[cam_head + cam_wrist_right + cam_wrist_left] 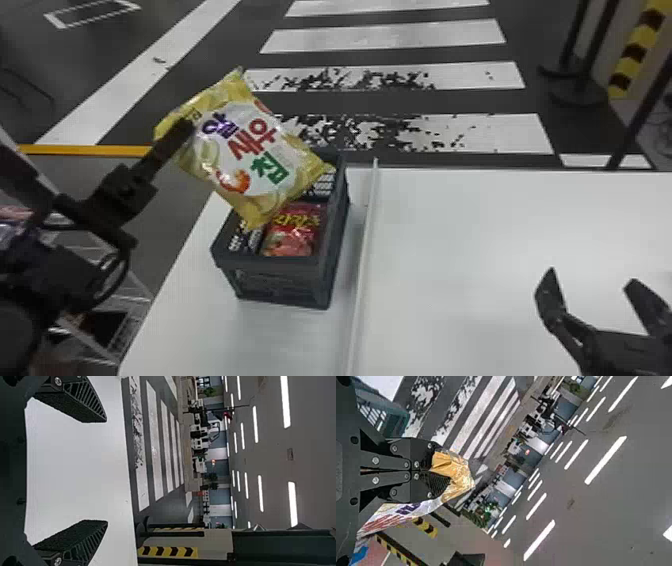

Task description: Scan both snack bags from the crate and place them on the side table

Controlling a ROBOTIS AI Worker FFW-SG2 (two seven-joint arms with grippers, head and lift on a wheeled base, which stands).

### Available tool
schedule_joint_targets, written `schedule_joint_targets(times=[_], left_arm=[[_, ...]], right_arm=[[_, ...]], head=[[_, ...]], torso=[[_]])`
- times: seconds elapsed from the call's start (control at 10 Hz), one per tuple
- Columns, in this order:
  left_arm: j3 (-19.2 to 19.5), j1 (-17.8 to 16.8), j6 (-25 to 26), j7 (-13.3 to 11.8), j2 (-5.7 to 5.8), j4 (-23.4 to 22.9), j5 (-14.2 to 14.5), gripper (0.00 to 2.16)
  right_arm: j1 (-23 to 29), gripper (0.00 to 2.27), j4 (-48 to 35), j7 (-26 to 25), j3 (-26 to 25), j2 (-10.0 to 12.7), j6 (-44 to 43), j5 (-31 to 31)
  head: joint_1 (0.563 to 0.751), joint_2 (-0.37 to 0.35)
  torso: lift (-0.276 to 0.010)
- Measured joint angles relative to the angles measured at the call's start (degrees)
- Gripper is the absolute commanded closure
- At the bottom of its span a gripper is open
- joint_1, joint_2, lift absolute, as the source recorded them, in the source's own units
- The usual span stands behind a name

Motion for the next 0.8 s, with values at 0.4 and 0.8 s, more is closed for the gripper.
schedule_joint_targets(times=[0.4, 0.8], left_arm=[[-6.9, -1.7, 3.1, -1.0, -1.34, -0.6, 0.7, 2.14], [-22.7, -6.2, 3.3, -0.8, -2.71, 2.8, -7.7, 2.14]], right_arm=[[0.6, 0.08, -0.6, 0.0, -1.4, 0.1, 0.4, 0.0], [1.2, 0.08, -1.7, 0.0, -4.4, 0.3, 1.0, -0.7]], head=[[0.695, 0.066], [0.695, -0.113]], torso=[[-0.095], [-0.095]])
